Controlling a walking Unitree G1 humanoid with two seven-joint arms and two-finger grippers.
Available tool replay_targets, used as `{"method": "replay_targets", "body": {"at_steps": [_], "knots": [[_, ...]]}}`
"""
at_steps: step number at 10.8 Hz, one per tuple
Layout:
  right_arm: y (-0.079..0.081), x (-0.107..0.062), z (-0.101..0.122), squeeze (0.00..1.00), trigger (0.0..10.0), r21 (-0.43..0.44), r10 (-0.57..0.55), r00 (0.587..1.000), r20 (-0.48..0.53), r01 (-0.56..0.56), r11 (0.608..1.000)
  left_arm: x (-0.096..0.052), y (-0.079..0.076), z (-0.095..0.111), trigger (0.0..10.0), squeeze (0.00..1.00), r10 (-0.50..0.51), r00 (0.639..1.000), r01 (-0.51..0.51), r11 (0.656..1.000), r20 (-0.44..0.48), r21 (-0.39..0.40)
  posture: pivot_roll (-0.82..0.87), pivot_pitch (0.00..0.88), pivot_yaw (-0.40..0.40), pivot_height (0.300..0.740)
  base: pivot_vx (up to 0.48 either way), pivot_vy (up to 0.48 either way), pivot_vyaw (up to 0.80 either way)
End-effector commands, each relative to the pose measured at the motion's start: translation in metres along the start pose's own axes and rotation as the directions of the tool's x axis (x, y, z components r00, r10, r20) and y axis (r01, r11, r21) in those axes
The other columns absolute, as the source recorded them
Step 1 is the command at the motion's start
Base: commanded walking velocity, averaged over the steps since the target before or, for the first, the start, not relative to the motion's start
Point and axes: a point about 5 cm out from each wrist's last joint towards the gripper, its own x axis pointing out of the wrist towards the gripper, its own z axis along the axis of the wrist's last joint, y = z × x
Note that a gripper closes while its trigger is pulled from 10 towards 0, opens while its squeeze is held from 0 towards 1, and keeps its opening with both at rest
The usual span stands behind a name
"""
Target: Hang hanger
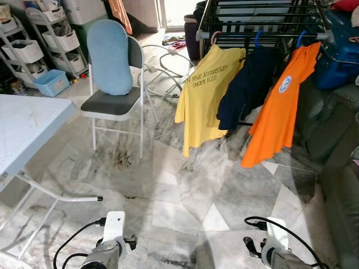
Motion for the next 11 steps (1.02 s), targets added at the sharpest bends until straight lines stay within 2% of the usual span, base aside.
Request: {"method": "replay_targets", "body": {"at_steps": [1,4,6,8,9,10,11], "knots": [[0.001,0.0,0.003,0.0,10.0,-0.013,0.007,1.0,0.006,-0.007,1.0,0.0,0.006,0.003,10.0,0.0,0.043,0.999,-0.043,0.999,0.004,-0.014,-0.14,0.0,0.076,0.74,0.0,0.0,0.0],[-0.001,0.0,0.008,0.0,10.0,-0.042,0.006,1.0,0.02,-0.005,0.999,0.0,0.007,0.005,10.0,0.0,0.083,0.996,-0.082,0.995,0.014,-0.056,-0.11,0.0,0.049,0.74,0.0,0.0,0.0],[-0.001,0.0,0.008,0.0,10.0,-0.049,0.009,1.0,0.023,-0.008,0.999,-0.001,0.013,-0.003,10.0,0.0,0.098,0.995,-0.097,0.993,0.005,-0.061,-0.11,0.0,0.048,0.74,0.0,0.0,0.0],[-0.005,0.0,0.012,0.0,10.0,-0.058,-0.002,0.999,0.049,0.005,0.998,0.0,0.012,0.004,10.0,0.0,0.078,0.997,-0.076,0.995,0.021,-0.067,-0.09,0.0,0.043,0.74,0.0,0.0,0.0],[-0.004,0.0,0.029,0.0,10.0,-0.024,-0.013,0.994,0.108,0.015,1.0,-0.001,0.021,0.014,10.0,0.0,0.072,0.995,-0.066,0.994,0.067,-0.088,-0.09,0.0,0.043,0.74,0.0,0.0,0.0],[0.005,-0.001,0.064,0.0,10.0,-0.018,-0.003,0.98,0.199,0.007,1.0,-0.006,0.062,0.028,10.0,0.0,0.111,0.979,-0.085,0.984,0.17,-0.155,-0.09,0.0,0.043,0.74,0.0,0.0,0.0],[0.007,-0.002,0.078,0.0,10.0,-0.023,-0.002,0.972,0.235,0.008,1.0,-0.011,0.08,0.044,10.0,0.0,0.144,0.96,-0.096,0.975,0.24,-0.199,-0.1,0.0,0.044,0.74,0.0,0.0,0.0]]}}
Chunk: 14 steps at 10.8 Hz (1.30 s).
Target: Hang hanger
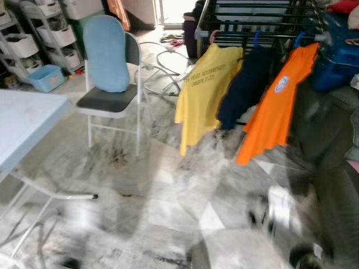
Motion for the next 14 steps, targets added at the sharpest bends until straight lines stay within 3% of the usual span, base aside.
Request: {"method": "replay_targets", "body": {"at_steps": [1,2,3,5,7,14], "knots": [[0.006,0.001,-0.001,0.0,10.0,0.01,0.008,1.0,-0.009,-0.008,1.0,0.003,-0.012,0.016,10.0,0.0,-0.029,0.999,0.03,0.999,0.045,-0.019,-0.1,0.0,0.044,0.74,0.0,0.0,0.0],[0.007,0.001,-0.001,0.0,10.0,0.001,0.009,1.0,-0.012,-0.009,1.0,0.004,-0.015,0.02,10.0,0.0,-0.036,0.998,0.036,0.999,0.05,0.001,-0.1,0.0,0.045,0.74,0.0,0.0,0.0],[0.01,0.0,-0.011,0.0,10.0,-0.015,0.021,0.999,-0.044,-0.022,1.0,0.002,-0.014,0.005,10.0,0.0,-0.031,1.0,0.031,0.999,-0.004,0.035,-0.1,0.0,0.047,0.74,0.0,0.0,0.0],[0.009,-0.006,-0.043,0.0,10.0,-0.036,0.028,0.99,-0.142,-0.034,0.999,-0.01,-0.006,-0.049,10.0,0.0,-0.008,0.986,0.02,0.997,-0.164,0.073,-0.1,0.0,0.047,0.74,0.0,0.0,0.0],[0.01,-0.011,-0.063,0.0,10.0,-0.051,0.041,0.978,-0.203,-0.052,0.997,-0.018,-0.005,-0.075,10.0,0.0,-0.009,0.971,0.032,0.995,-0.239,0.093,-0.1,0.0,0.045,0.74,0.0,0.0,0.0],[0.012,-0.012,-0.068,0.0,10.0,-0.016,0.045,0.975,-0.217,-0.049,0.999,-0.018,-0.01,-0.075,10.0,0.0,-0.024,0.969,0.05,0.993,-0.245,0.104,-0.11,0.0,0.052,0.74,0.0,0.0,0.0]]}}
